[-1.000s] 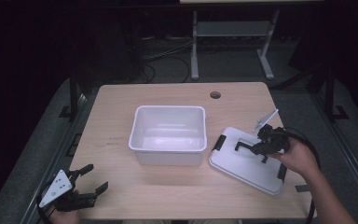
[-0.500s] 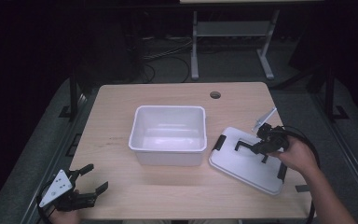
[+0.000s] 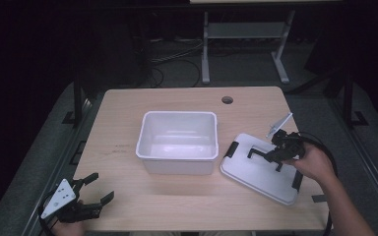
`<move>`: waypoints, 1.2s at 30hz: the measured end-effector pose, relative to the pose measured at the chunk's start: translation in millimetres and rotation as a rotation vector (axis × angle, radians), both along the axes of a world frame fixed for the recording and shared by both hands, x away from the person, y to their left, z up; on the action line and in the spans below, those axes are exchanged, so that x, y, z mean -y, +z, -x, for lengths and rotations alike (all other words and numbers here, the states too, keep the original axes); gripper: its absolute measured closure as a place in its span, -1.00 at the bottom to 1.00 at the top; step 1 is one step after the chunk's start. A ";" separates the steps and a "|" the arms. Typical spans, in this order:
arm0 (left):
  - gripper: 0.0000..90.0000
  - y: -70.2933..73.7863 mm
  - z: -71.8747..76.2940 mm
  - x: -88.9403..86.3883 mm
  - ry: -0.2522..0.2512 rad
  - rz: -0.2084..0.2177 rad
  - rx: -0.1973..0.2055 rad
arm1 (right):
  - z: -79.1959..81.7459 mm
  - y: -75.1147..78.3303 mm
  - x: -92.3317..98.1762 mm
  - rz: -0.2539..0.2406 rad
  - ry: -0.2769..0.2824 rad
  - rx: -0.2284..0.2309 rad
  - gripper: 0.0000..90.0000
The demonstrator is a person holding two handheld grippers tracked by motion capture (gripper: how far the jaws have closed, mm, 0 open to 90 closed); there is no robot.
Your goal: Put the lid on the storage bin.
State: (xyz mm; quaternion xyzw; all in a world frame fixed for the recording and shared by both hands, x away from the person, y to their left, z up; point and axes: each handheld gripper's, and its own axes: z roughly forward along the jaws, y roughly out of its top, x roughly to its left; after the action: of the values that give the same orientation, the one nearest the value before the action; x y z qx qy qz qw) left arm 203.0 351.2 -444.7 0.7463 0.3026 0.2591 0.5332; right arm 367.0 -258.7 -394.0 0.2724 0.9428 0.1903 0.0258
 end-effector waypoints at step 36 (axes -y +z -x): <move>-0.65 -0.1 0.3 0.4 0.001 -0.002 -0.002 | 19.2 77.0 17.7 -0.013 0.045 0.126 0.88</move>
State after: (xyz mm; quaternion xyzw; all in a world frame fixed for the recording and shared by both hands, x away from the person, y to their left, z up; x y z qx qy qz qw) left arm 202.7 350.8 -444.8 0.7469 0.3031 0.2590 0.5321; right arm 347.8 -276.3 -317.0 0.2387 0.9440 0.2138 0.0787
